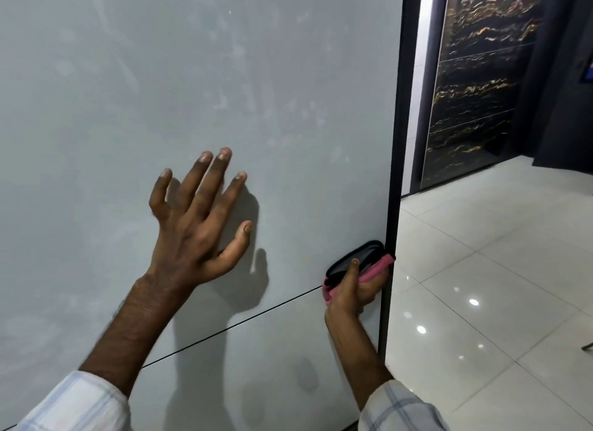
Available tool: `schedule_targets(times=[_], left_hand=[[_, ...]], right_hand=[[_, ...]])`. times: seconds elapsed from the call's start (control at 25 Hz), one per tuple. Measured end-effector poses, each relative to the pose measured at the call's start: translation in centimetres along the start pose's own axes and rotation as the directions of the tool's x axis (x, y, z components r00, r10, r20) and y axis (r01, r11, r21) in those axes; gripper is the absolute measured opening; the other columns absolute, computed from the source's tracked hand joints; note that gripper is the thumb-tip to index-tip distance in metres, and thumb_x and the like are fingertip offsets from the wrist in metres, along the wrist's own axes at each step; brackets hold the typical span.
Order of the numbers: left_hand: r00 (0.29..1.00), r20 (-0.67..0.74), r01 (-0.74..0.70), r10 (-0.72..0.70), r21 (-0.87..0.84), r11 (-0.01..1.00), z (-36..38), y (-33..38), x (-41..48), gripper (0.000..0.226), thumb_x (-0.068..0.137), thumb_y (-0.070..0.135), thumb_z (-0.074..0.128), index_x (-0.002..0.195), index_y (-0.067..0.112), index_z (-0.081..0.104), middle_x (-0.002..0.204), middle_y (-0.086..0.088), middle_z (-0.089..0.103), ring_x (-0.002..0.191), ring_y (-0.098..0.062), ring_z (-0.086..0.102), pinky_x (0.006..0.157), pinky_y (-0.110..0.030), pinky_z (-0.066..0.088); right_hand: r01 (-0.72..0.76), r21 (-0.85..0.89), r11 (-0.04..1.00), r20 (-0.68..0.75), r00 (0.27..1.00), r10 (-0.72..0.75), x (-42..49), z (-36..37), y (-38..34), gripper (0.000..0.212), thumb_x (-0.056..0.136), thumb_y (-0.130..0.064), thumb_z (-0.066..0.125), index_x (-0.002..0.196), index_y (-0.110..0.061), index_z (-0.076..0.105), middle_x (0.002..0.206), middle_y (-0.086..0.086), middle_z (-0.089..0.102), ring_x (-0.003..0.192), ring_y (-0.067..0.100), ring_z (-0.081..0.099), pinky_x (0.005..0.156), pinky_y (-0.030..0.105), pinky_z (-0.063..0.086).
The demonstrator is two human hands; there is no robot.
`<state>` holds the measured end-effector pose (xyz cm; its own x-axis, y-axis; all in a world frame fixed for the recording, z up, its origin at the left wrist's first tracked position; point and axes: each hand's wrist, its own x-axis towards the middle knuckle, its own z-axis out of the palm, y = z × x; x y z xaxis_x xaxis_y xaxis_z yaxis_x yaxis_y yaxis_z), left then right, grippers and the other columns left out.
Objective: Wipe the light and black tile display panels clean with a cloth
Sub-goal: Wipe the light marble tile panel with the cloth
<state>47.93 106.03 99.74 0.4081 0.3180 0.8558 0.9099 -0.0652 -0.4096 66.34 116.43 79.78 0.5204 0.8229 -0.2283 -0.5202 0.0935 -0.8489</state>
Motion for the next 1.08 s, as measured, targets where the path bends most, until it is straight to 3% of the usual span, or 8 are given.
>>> schedule_targets(times=[0.24, 0.4, 0.48, 0.56, 0.8, 0.84, 0.96, 1.08], left_hand=[[0.999, -0.053, -0.005, 0.008, 0.055, 0.998, 1.7, 1.3, 8.1, 0.063, 0.100, 0.045, 0.052, 0.156, 0.016, 0.048, 0.167, -0.017, 0.030, 0.156, -0.035, 0.029, 0.117, -0.061, 0.018], [0.999, -0.012, -0.048, 0.051, 0.160, 0.986, 3.2, 0.9, 7.4, 0.061, 0.101, 0.047, 0.050, 0.153, 0.015, 0.051, 0.168, -0.007, 0.034, 0.156, -0.035, 0.029, 0.121, -0.058, 0.018], [0.999, -0.009, -0.050, 0.052, 0.145, 0.988, 3.3, 0.9, 7.4, 0.060, 0.102, 0.047, 0.050, 0.153, 0.016, 0.050, 0.168, -0.003, 0.033, 0.156, -0.034, 0.027, 0.121, -0.056, 0.018], [0.998, -0.018, -0.054, 0.057, 0.138, 0.989, 3.2, 1.1, 7.5, 0.059, 0.102, 0.046, 0.051, 0.152, 0.015, 0.051, 0.169, -0.003, 0.033, 0.157, -0.034, 0.026, 0.122, -0.055, 0.016], [0.998, -0.066, -0.006, 0.008, 0.038, 0.999, 2.5, 1.6, 8.6, 0.053, 0.101, 0.044, 0.054, 0.144, 0.014, 0.060, 0.167, -0.012, 0.034, 0.153, -0.032, 0.032, 0.117, -0.051, 0.021], [0.997, -0.079, -0.016, 0.018, 0.019, 1.000, 2.1, 1.6, 9.2, 0.053, 0.101, 0.044, 0.053, 0.144, 0.014, 0.060, 0.167, -0.014, 0.033, 0.153, -0.032, 0.032, 0.115, -0.051, 0.022], [0.993, -0.099, -0.053, 0.059, 0.062, 0.997, 1.2, 0.4, 12.0, 0.059, 0.102, 0.045, 0.051, 0.151, 0.013, 0.053, 0.168, -0.017, 0.030, 0.155, -0.034, 0.028, 0.116, -0.055, 0.020], [0.998, -0.048, -0.028, 0.035, 0.142, 0.989, 2.0, -0.8, 13.0, 0.064, 0.103, 0.047, 0.046, 0.155, 0.009, 0.045, 0.170, -0.013, 0.027, 0.157, -0.037, 0.024, 0.119, -0.062, 0.020]], right_hand=[[0.773, -0.219, 0.596, 0.375, 0.630, -0.680, -0.1, 1.5, -3.6, 0.077, 0.087, -0.027, 0.074, 0.155, -0.018, 0.040, 0.165, 0.004, 0.034, 0.150, 0.021, 0.032, 0.122, 0.042, 0.026], [0.291, -0.096, 0.952, 0.035, 0.957, -0.289, 3.1, 0.0, -3.1, 0.078, 0.094, -0.026, 0.073, 0.160, -0.021, 0.030, 0.166, 0.004, 0.031, 0.151, 0.025, 0.029, 0.121, 0.061, 0.024], [0.099, -0.119, 0.988, -0.033, 0.994, -0.104, 2.2, 0.6, -3.6, 0.078, 0.099, -0.023, 0.067, 0.163, -0.023, 0.022, 0.168, 0.003, 0.025, 0.152, 0.024, 0.024, 0.121, 0.065, 0.018], [0.292, -0.141, 0.946, 0.021, 0.956, -0.292, 0.7, 2.5, -6.1, 0.074, 0.097, -0.026, 0.064, 0.161, -0.020, 0.027, 0.170, 0.001, 0.021, 0.147, 0.009, 0.021, 0.121, 0.051, 0.017], [0.933, -0.188, 0.308, 0.454, 0.361, -0.815, -0.4, 6.5, -11.6, 0.081, 0.078, -0.030, 0.064, 0.154, -0.017, 0.042, 0.162, 0.002, 0.038, 0.142, 0.031, 0.037, 0.114, 0.043, 0.027], [0.927, -0.155, 0.342, 0.418, 0.375, -0.827, 1.3, 5.9, -11.0, 0.078, 0.079, -0.030, 0.066, 0.153, -0.018, 0.044, 0.161, 0.002, 0.040, 0.142, 0.031, 0.038, 0.117, 0.045, 0.029], [0.536, -0.165, 0.828, 0.082, 0.844, -0.530, 5.1, 3.9, -9.2, 0.078, 0.085, -0.046, 0.061, 0.157, -0.027, 0.036, 0.163, -0.002, 0.037, 0.142, 0.028, 0.036, 0.116, 0.059, 0.030], [0.399, -0.277, 0.874, 0.023, 0.912, -0.409, 2.1, 5.2, -9.9, 0.078, 0.089, -0.049, 0.050, 0.160, -0.025, 0.027, 0.168, -0.002, 0.026, 0.145, 0.028, 0.029, 0.117, 0.061, 0.023]])
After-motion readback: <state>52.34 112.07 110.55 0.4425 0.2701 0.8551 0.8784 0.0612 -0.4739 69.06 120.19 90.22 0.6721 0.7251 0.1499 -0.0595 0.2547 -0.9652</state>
